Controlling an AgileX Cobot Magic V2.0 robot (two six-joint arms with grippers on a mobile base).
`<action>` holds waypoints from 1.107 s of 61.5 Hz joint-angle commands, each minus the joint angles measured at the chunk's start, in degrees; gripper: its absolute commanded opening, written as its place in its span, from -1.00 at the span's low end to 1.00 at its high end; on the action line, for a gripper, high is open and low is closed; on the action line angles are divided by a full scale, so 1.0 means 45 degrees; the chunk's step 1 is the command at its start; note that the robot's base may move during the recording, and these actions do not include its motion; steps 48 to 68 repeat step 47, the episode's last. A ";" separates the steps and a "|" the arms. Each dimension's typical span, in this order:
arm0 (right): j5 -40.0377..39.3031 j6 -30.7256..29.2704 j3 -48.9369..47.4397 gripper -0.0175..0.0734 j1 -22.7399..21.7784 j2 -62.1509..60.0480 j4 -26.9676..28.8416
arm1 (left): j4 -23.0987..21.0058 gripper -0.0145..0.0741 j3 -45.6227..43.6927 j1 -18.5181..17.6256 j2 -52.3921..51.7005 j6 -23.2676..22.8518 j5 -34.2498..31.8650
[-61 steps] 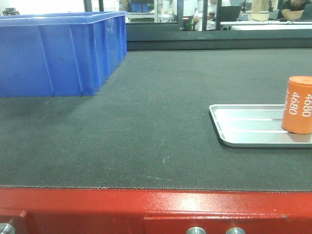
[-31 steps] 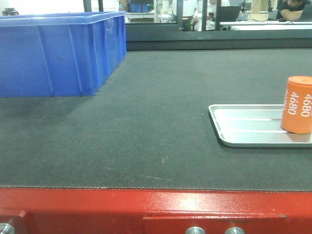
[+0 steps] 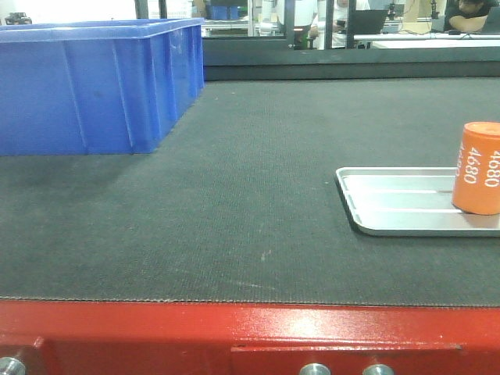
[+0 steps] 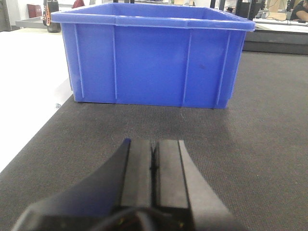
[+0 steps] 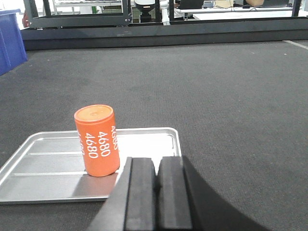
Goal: Grab orange capacitor from left shelf to right conveyor
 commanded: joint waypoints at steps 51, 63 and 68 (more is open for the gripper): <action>-0.1191 -0.0102 -0.0060 -0.49 -0.0104 -0.0160 -0.0091 | -0.0023 -0.96 -0.0066 0.0022 -0.0126 -0.0018 -0.1165; -0.1191 -0.0102 -0.0060 -0.49 -0.0104 -0.0160 -0.0091 | -0.0023 -0.96 -0.0066 0.0022 -0.0126 -0.0018 -0.1165; -0.1191 -0.0102 -0.0060 -0.49 -0.0104 -0.0160 -0.0091 | -0.0023 -0.96 -0.0066 0.0022 -0.0126 -0.0018 -0.1165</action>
